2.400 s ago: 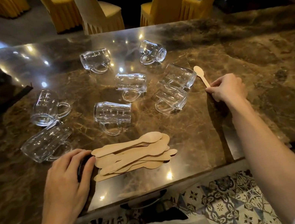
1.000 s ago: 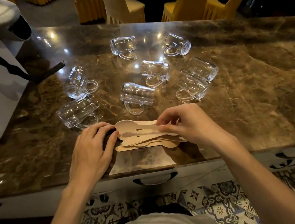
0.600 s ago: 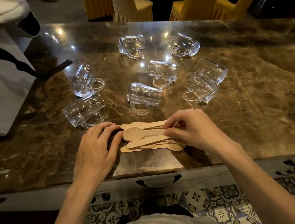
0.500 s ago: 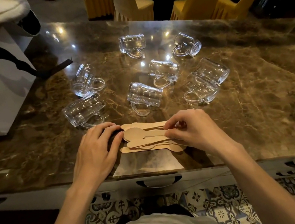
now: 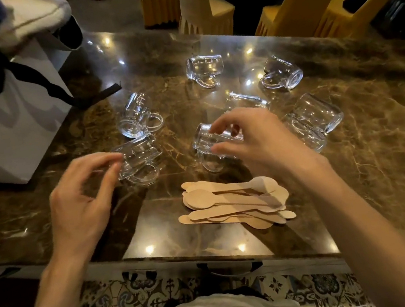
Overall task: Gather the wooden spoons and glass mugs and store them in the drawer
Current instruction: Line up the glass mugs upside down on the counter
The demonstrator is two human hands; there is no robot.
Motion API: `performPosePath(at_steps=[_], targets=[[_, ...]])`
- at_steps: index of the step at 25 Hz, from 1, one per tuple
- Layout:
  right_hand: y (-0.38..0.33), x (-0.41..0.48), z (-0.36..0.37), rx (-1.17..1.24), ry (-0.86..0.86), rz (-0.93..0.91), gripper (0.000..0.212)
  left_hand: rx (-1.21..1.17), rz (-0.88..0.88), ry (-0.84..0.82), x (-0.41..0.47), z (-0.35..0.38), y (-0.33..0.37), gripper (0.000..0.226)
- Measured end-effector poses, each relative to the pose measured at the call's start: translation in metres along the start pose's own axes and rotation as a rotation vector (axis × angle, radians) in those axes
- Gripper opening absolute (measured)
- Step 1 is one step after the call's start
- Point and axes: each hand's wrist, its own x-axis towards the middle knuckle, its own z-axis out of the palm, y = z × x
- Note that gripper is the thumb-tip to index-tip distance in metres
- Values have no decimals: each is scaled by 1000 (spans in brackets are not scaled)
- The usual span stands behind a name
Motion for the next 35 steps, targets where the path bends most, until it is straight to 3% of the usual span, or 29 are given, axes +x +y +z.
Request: performPosePath(at_steps=[6, 10, 16, 23, 31, 35], targets=[[2, 44, 17, -211, -175, -29, 65, 37, -171, -36, 9, 3, -22, 38], [4, 57, 22, -312, -253, -4, 70, -33, -317, -128, 9, 7, -32, 51], [-2, 67, 23, -548, -266, 17, 64, -109, -289, -238, 13, 8, -42, 67], [-2, 70, 21, -583, -251, -23, 63, -98, -266, -211, 15, 11, -45, 67], [4, 69, 20, -522, -167, -68, 52, -33, -241, -214, 20, 6, -38, 66], [3, 66, 6, -394, -123, -83, 52, 6, -108, -273, 36, 2, -20, 64]])
